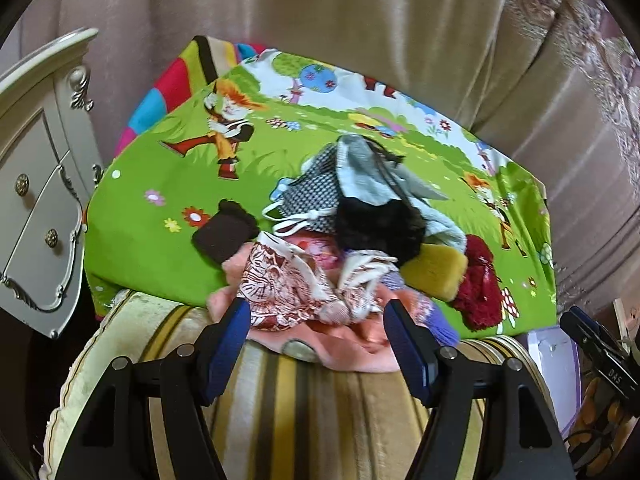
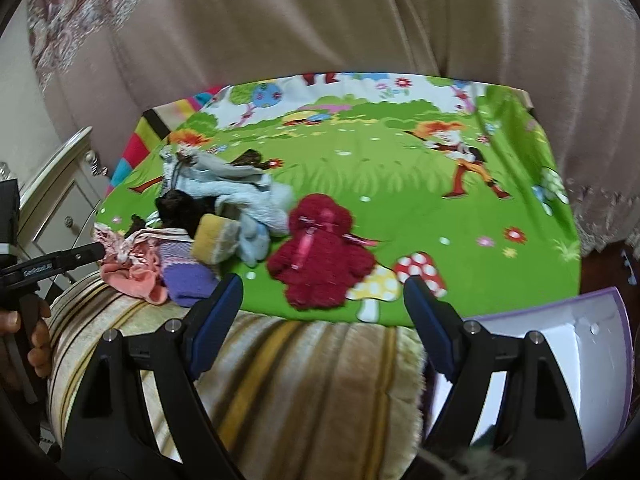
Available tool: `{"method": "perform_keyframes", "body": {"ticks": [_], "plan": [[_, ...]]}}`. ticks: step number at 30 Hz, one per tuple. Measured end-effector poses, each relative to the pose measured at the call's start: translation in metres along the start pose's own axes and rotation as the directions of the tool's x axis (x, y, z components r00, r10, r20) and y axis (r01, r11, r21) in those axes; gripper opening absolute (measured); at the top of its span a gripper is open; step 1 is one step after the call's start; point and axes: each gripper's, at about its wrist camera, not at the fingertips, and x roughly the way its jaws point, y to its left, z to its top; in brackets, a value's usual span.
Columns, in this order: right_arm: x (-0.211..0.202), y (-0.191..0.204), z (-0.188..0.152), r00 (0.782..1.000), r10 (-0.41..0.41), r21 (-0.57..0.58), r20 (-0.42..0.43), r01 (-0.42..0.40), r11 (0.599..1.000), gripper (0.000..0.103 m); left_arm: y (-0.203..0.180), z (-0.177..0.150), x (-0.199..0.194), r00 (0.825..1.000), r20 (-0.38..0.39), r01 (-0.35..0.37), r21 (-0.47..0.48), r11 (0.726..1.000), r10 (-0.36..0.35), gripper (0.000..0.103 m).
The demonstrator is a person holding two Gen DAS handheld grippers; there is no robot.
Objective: Organize soft objects
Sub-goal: 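Move both tools back over the pile of soft items, then grasp the floral cloth with the left tool while the right tool grasps a yellow sponge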
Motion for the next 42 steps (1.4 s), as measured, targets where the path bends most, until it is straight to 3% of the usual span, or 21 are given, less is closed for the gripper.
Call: {"method": "perform_keyframes", "body": {"ticks": [8,15,18,26,30,32,37,42], "plan": [[0.030,0.033,0.019,0.997,0.070,-0.027,-0.042,-0.071,0.997,0.085,0.010,0.013,0.014,1.000,-0.016,-0.013,-0.025,1.000,0.012,0.076],[0.063,0.061,0.029,0.990,0.101,-0.053,-0.102,-0.107,0.993,0.085,-0.015,0.014,0.015,1.000,0.009,0.018,0.117,0.993,-0.019,0.076],[0.075,0.070,0.032,0.987,0.109,-0.049,-0.122,-0.115,0.992,0.085,-0.022,0.013,0.024,0.999,-0.024,0.028,0.163,0.986,-0.024,0.076],[0.109,0.087,0.037,0.976,0.107,-0.043,-0.189,-0.117,0.992,0.078,-0.018,0.008,0.056,0.989,-0.141,0.065,0.160,0.985,-0.042,0.058],[0.123,0.092,0.035,0.966,0.101,-0.043,-0.237,-0.114,0.993,0.070,-0.016,0.005,0.061,0.986,-0.154,0.090,0.148,0.985,-0.067,0.033],[0.129,0.094,0.035,0.961,0.103,-0.040,-0.255,-0.117,0.992,0.064,-0.014,0.004,0.060,0.985,-0.154,0.106,0.136,0.985,-0.084,0.029],[0.140,0.097,0.033,0.951,0.119,-0.025,-0.286,-0.131,0.991,0.035,-0.010,0.005,0.055,0.987,-0.126,0.118,0.116,0.986,-0.103,0.024],[0.133,0.101,0.032,0.956,0.125,-0.045,-0.264,-0.141,0.989,0.031,-0.006,0.006,0.042,0.992,-0.077,0.112,0.096,0.989,-0.104,0.024]]}}
